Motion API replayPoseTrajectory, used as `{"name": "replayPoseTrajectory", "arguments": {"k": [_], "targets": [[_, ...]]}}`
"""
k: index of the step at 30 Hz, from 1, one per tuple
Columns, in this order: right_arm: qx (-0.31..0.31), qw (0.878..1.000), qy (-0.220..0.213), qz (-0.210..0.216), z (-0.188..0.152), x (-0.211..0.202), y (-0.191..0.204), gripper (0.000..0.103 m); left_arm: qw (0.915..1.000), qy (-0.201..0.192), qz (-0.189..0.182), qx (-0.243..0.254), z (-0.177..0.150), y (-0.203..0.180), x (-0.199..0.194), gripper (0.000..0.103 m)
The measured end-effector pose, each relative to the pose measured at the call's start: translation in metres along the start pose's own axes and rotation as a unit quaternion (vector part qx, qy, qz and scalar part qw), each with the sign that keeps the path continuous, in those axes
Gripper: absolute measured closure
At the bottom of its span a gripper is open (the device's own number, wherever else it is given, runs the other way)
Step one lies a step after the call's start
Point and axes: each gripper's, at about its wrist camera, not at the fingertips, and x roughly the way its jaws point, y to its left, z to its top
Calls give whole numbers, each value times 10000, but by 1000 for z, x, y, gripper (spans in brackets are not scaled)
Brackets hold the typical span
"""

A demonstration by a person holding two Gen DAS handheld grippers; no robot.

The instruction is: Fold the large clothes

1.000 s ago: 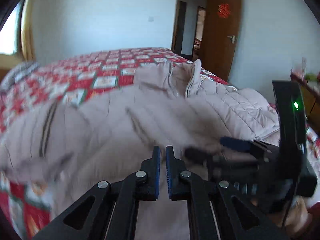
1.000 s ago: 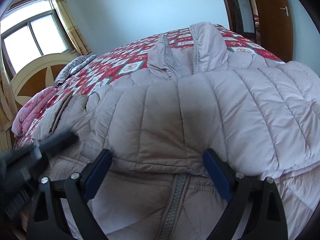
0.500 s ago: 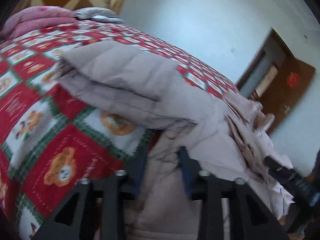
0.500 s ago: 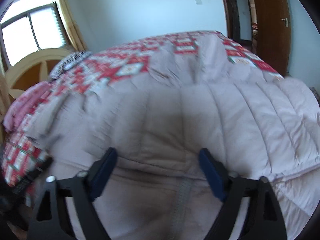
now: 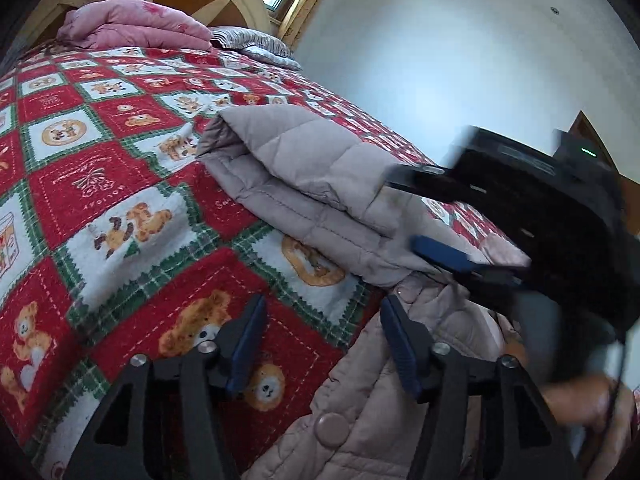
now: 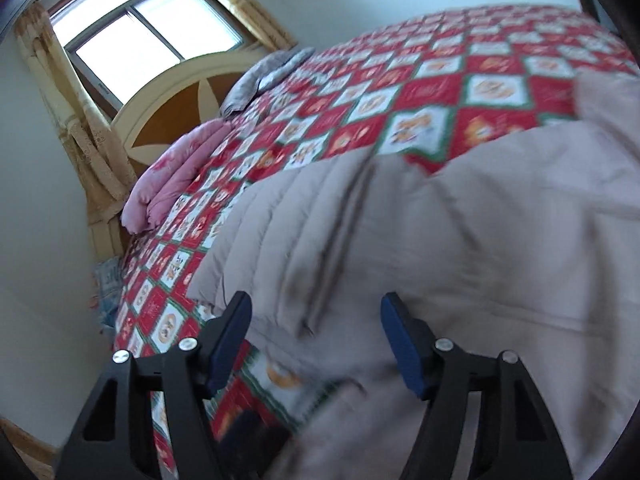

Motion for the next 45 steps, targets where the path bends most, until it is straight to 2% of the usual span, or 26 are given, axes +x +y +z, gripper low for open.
{"name": "replayPoseTrajectory", "arguments": {"k": [1,3,4,7,13,16,19,25,30,34,37,41,43,45], "targets": [[-51,10000,52,-19,0,6,2,34,10000,-11,-53,-20,0,1,0,41],[-257,9993,268,52,1,16,6,61,10000,18,-48,-75,0,4,2,41],[-301,9987,404,52,0,18,6,90,10000,-11,-64,-66,0,4,1,40],[-460,9984,310,115,-2,4,5,92,9999,-22,-113,6,-2,1,0,35],[-375,9965,-678,304,-2,-93,5,92,9999,7,-125,55,-1,-2,1,32],[-405,9924,-1163,8,-10,-161,-4,92,9999,29,-118,63,-1,-2,2,31],[-242,9888,-1431,-340,-23,-214,-25,92,9999,42,-100,76,-1,-2,3,31],[308,9733,-1779,-1415,-61,-299,-89,92,9999,80,-9,139,0,-4,5,31],[893,9570,-1715,-2164,-85,-326,-149,92,9997,106,70,206,-1,-6,6,30],[1222,9495,-1403,-2528,-98,-313,-180,92,9994,140,161,286,-1,-9,7,30],[1108,9381,-1079,-3098,-102,-290,-188,92,9985,218,262,427,-1,-14,9,26],[873,9256,-1026,-3539,-104,-288,-189,92,9952,420,512,726,2,-24,12,25],[816,9240,-942,-3614,-106,-283,-193,92,9913,552,721,952,5,-34,12,25],[816,9268,-841,-3568,-108,-279,-198,92,9890,592,710,1154,11,-49,7,25]]}}
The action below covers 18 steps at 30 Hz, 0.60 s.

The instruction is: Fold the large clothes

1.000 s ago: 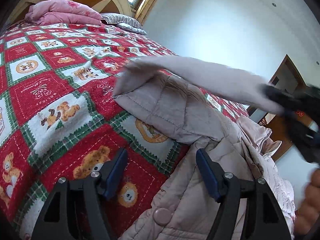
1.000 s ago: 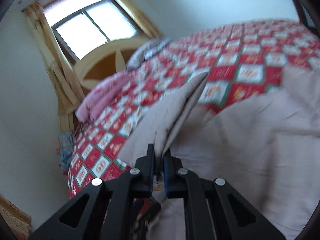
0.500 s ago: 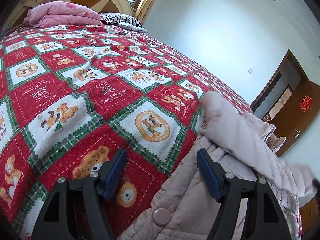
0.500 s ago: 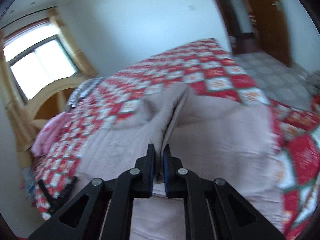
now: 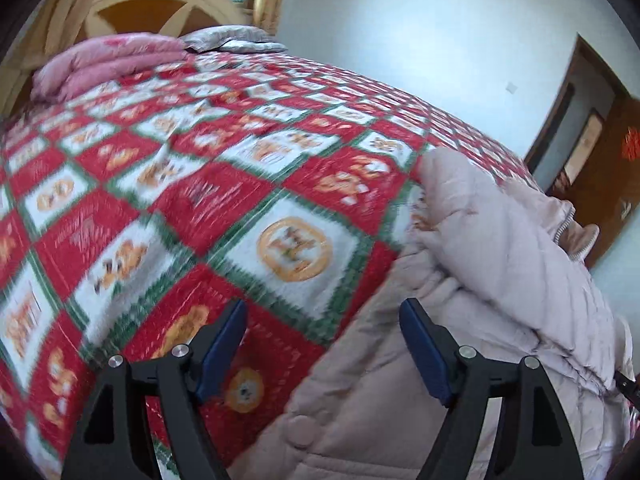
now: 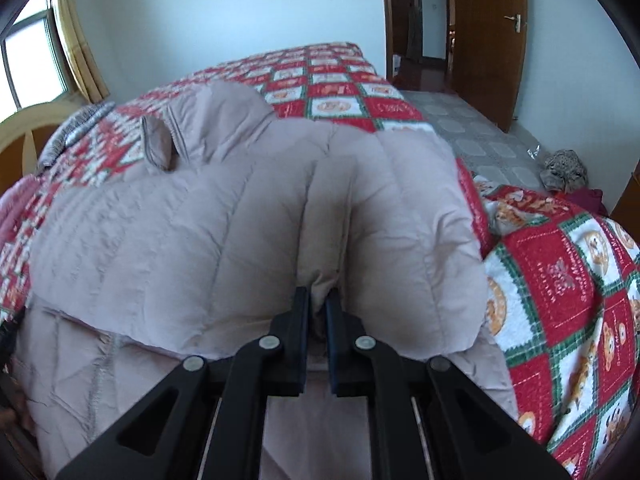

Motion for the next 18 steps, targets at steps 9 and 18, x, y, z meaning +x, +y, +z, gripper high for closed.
{"name": "replayPoseTrajectory", "arguments": {"k": [9,18], "targets": [[400,9971,-190,611,-3,-12,-14,83,9920,-495,-296,1125,41,-94,-8,22],[434,9885,-1414,323,20,-89,-10,38,9957,-285,108,877,60,-91,28,22]]}}
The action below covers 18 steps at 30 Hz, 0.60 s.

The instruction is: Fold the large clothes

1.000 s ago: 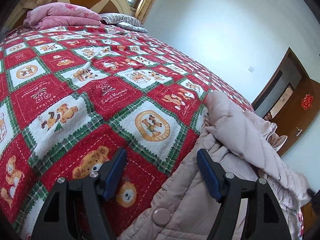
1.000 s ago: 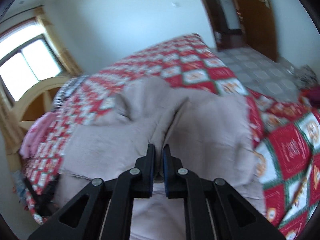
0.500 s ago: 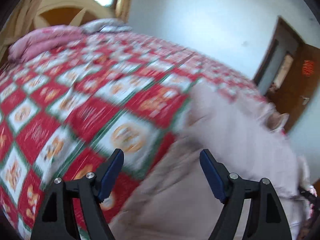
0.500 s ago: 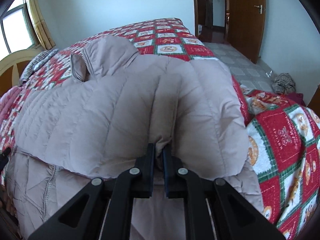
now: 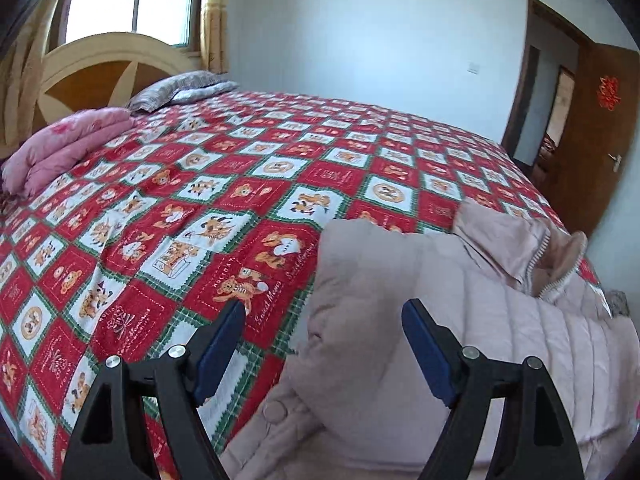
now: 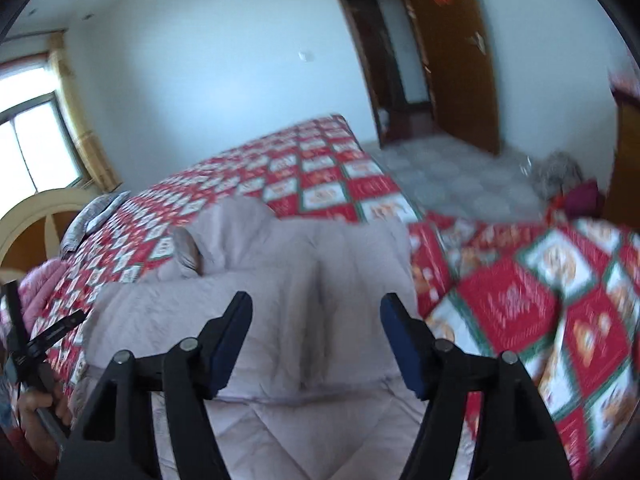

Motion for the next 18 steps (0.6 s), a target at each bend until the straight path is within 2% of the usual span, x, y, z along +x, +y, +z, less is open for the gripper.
{"name": "replayPoseTrajectory", "arguments": {"k": [2,5,10,14,18], "targets": [[-296,9992,278,-37,10,20,21,46,9999,12,130,58,4,-5,10,22],[-473,9973,553,-119,8,61,41,48,9987,-21,421,286,6,-13,21,22],[-414,9925,1120,-278,-25,114,33,50,9960,25,704,543,-9,-8,43,22],[-313,9914,1222,-347,-34,114,26,47,9961,288,670,504,-23,-5,55,22],[-434,9881,1336,-624,-39,119,29,41,9909,262,1052,793,-28,-17,58,20]]}}
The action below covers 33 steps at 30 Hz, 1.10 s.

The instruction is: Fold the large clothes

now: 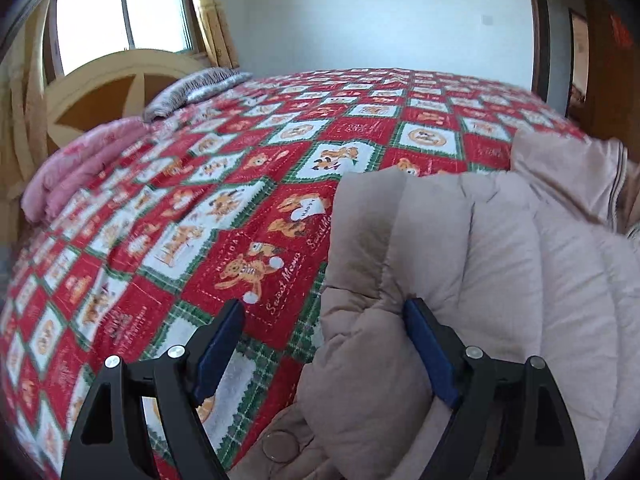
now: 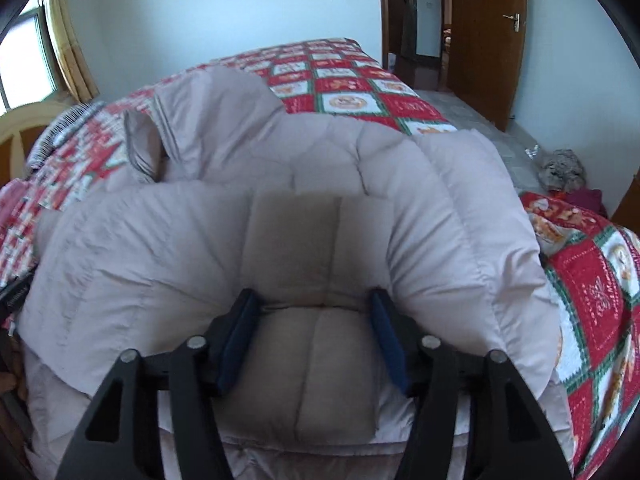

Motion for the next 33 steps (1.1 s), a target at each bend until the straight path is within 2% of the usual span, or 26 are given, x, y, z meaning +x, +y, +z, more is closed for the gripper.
{"name": "replayPoseTrajectory", "arguments": {"k": [5,10,15,22,26,31,33], "targets": [[-189,9994,-14,-276,-1,3,7,37,9996,8,196,218,-1,-8,3,20],[-361,9977,-47,-576,-3,6,16,35,9998,32,140,169,-1,-7,4,20],[-293,9975,159,-619,-6,6,18,34,9998,100,57,147,-2,-5,5,20],[-382,9965,258,-695,-29,-14,26,34,9990,278,-187,286,-13,5,-2,19],[-499,9967,204,-614,-38,-16,27,32,9981,84,53,614,-24,1,-11,19],[-471,9967,65,-655,-36,-12,29,27,9915,-110,670,1108,-26,-19,-14,19],[-400,9975,51,-578,-34,-16,26,26,9937,-59,499,1001,-23,-12,-16,19]]}}
